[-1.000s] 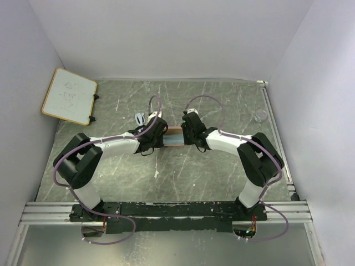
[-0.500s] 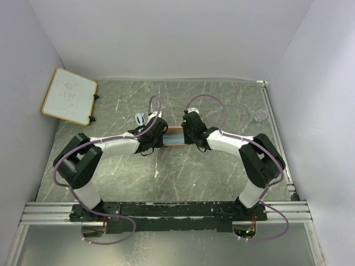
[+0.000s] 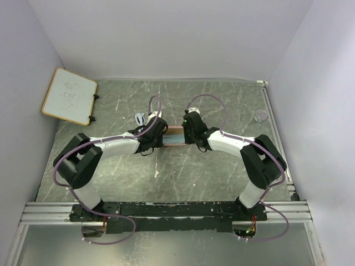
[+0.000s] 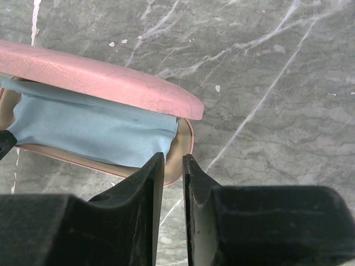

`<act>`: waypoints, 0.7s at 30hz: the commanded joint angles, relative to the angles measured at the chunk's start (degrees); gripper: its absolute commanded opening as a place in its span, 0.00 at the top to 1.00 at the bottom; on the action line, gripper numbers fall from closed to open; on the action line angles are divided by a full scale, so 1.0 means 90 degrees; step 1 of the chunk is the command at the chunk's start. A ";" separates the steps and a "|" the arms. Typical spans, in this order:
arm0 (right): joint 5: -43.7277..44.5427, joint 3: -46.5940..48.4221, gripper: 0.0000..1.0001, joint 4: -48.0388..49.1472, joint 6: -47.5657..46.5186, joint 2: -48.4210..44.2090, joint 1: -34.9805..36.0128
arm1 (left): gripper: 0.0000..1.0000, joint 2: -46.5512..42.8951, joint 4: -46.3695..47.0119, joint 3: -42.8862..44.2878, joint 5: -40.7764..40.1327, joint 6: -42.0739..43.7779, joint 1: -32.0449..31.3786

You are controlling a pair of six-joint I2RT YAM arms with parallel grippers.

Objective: Organize the sunglasses
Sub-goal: Place the glasses cleaning cloth in the sunglasses case.

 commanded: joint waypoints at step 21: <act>0.0076 0.0001 0.73 0.0128 0.0028 -0.0200 0.0016 | 0.65 -0.0417 -0.0224 0.0334 -0.0300 0.0293 -0.0170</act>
